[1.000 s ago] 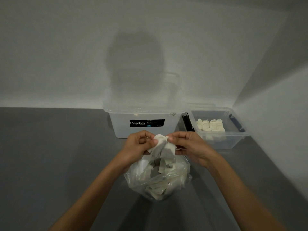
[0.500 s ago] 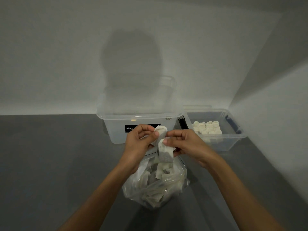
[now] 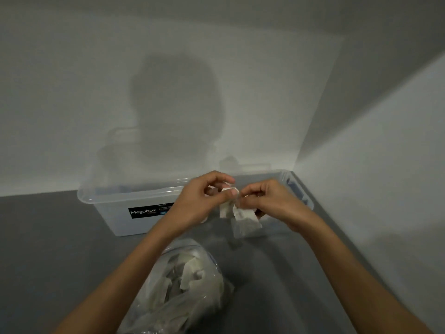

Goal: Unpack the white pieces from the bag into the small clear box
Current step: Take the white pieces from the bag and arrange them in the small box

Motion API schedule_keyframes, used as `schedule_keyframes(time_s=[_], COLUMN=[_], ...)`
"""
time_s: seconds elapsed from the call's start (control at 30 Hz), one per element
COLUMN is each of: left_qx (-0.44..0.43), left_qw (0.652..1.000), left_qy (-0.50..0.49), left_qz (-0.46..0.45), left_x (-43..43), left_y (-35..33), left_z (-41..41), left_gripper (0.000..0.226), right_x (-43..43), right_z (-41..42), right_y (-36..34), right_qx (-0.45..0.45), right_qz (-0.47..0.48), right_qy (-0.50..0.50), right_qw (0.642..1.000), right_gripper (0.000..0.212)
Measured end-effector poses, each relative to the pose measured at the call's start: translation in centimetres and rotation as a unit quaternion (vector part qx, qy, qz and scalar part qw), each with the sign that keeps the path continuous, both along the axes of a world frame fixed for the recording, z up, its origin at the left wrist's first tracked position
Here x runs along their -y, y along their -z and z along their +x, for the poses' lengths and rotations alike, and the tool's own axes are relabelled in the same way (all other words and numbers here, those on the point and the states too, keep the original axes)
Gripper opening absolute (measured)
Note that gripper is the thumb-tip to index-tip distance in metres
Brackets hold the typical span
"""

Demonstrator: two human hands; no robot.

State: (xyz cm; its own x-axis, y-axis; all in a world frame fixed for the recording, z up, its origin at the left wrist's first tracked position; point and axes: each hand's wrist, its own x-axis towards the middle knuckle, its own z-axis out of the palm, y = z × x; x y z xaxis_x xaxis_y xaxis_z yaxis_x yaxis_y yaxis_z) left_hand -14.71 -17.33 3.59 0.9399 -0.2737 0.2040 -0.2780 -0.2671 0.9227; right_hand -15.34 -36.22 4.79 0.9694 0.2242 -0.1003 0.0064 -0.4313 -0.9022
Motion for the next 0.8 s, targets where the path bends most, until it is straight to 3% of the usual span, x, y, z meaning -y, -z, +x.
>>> schedule_keyframes(time_s=[0.1, 0.23, 0.5, 0.8], left_qx=[0.071, 0.087, 0.036, -0.054], left_qw=[0.991, 0.984, 0.957, 0.94], left_qy=[0.033, 0.026, 0.031, 0.099], left_qz=[0.107, 0.152, 0.285, 0.323], left_x=[2.2, 5.6, 12.4, 20.8], left_y=[-1.3, -2.1, 2.6, 8.5], left_z=[2.4, 5.5, 11.5, 14.7], left_gripper=[0.006, 0.005, 0.006, 0.012], right_x=[2.7, 7.2, 14.4, 18.2], right_z=[1.2, 3.3, 7.3, 10.7], right_y=[-0.7, -1.1, 1.4, 3.9], right_qx=[0.016, 0.051, 0.049, 0.083], right_qz=[-0.026, -0.03, -0.027, -0.019], right_qy=[-0.006, 0.046, 0.121, 0.17], right_qw=[1.0, 0.997, 0.991, 0.982], right_gripper=[0.006, 0.007, 0.006, 0.007])
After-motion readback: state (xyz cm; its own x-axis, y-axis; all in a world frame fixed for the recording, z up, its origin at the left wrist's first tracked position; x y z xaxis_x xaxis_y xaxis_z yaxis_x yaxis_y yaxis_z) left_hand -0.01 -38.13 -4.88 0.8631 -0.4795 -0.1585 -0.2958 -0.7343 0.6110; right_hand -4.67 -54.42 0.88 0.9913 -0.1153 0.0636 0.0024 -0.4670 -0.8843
